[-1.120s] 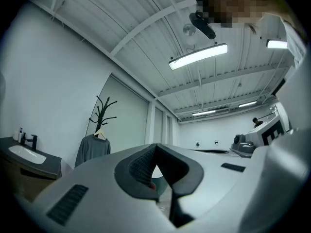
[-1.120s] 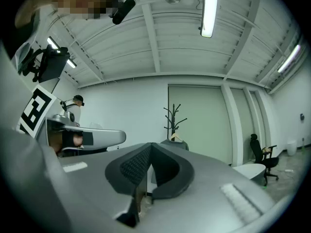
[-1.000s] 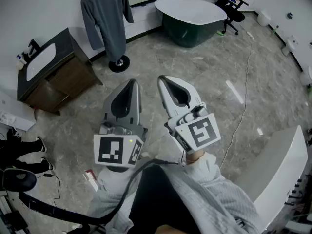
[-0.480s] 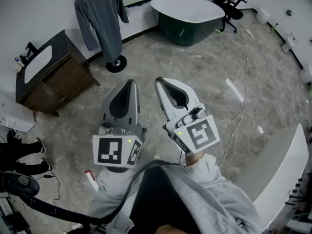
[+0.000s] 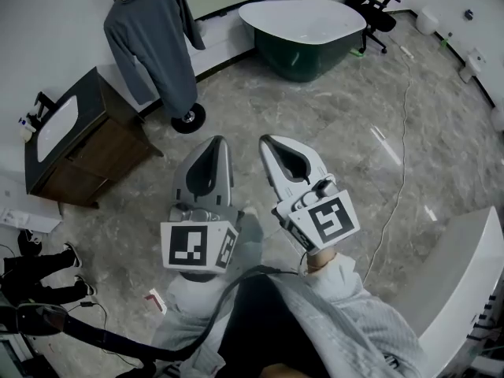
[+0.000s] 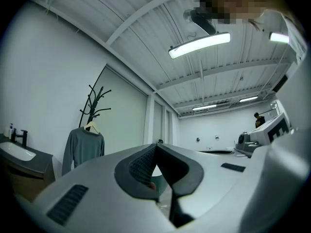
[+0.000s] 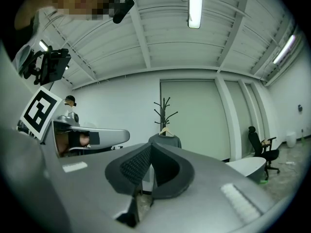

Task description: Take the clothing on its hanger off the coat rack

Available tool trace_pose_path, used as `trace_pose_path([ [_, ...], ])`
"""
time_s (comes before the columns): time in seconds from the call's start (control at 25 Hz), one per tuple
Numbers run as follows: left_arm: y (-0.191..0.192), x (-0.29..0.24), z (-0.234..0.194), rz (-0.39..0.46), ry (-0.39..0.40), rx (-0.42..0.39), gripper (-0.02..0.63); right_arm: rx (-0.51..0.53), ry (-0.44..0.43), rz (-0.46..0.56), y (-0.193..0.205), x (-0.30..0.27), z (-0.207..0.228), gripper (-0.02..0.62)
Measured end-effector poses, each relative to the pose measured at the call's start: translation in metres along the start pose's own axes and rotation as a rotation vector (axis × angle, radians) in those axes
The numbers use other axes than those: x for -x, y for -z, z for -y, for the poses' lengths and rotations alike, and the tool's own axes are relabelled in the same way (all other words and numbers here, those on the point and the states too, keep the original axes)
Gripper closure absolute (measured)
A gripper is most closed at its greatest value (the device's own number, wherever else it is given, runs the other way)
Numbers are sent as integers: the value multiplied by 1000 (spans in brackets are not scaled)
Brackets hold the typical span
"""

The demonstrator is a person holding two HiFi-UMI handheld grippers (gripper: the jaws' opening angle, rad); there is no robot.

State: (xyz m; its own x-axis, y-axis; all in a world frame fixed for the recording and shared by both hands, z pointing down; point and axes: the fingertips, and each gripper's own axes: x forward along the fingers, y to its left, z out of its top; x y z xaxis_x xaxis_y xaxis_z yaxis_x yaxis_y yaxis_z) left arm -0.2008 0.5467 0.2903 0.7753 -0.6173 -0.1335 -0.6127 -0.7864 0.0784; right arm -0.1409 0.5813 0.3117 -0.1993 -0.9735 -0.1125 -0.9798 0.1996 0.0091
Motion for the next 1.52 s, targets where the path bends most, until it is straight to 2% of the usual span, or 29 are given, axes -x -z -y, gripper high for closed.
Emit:
trace_pose_path([
  [0.36,-10,-174,-65,46,18,-41,603,-60,-52,68,-9,-141,119,594],
  [0.6,6,-259,-107,18,-34,-57,603,-87,-73,51,11,-212,186,594],
  [0.8,28,-340,-142,12,-97,-67,603,-86,-136,47,31,-285,244,594],
  [1.04,26,-450,-195,46,-232,-82,603,-64,-296,40,32,-389,313,594],
  [1.2,23,-502,-226,67,-356,-87,603,-49,-435,39,27,-449,349,594],
  [1.36,35,-521,-259,56,-500,-72,603,-64,-551,34,35,-493,364,594],
  [1.52,48,-515,-298,28,-640,-79,603,-109,-684,-15,63,-531,354,594],
])
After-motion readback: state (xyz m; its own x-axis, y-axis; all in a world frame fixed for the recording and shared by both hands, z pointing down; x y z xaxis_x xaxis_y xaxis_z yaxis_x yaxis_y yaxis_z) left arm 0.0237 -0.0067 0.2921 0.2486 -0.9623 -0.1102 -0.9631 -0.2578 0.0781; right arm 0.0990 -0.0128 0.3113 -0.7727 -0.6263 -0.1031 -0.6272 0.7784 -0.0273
